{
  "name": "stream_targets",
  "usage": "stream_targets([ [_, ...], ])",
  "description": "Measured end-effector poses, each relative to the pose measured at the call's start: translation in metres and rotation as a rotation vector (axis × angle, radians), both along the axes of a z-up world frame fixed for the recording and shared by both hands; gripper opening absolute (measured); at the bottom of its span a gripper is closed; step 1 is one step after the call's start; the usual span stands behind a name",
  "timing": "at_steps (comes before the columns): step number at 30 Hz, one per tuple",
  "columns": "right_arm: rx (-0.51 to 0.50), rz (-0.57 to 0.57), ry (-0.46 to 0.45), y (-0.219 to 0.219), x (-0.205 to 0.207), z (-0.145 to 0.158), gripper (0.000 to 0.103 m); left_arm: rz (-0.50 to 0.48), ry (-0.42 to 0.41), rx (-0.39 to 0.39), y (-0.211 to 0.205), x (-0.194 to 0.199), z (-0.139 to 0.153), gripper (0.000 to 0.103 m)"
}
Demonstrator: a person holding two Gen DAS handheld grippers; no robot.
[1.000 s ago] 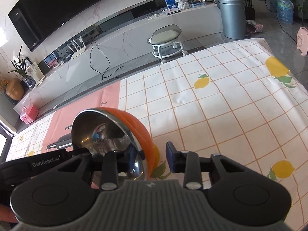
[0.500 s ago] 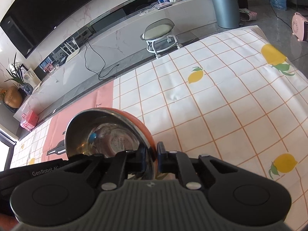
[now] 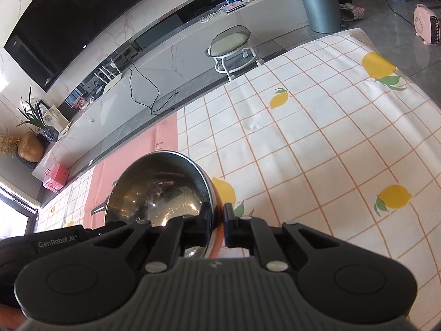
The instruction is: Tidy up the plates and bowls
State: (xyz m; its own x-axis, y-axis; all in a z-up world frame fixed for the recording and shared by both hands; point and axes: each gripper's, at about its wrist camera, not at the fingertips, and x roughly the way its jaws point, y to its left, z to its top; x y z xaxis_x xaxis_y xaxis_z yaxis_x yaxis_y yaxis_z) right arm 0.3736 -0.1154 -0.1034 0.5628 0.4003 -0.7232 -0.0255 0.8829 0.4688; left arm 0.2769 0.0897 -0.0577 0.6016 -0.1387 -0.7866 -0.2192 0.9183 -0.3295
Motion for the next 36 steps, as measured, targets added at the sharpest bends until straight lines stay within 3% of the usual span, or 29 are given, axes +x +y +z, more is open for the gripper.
stream_targets([
  [10,0.058,-0.014,-0.076,-0.012,-0.065,0.045,0.007,0.027,-0.092,-0.006,-0.009,-0.063,0.045,0.008],
  [16,0.089,-0.026,-0.121,-0.027,-0.115,0.066,0.007,0.031,-0.115,-0.006,-0.021,-0.104,0.058,0.008],
  [26,0.125,-0.086,-0.087,-0.058,-0.191,0.053,0.009,0.002,-0.052,-0.058,-0.039,-0.154,0.032,0.009],
  [36,0.104,-0.126,-0.049,-0.072,-0.213,0.028,0.009,-0.016,0.009,-0.067,-0.051,-0.159,0.004,0.009],
])
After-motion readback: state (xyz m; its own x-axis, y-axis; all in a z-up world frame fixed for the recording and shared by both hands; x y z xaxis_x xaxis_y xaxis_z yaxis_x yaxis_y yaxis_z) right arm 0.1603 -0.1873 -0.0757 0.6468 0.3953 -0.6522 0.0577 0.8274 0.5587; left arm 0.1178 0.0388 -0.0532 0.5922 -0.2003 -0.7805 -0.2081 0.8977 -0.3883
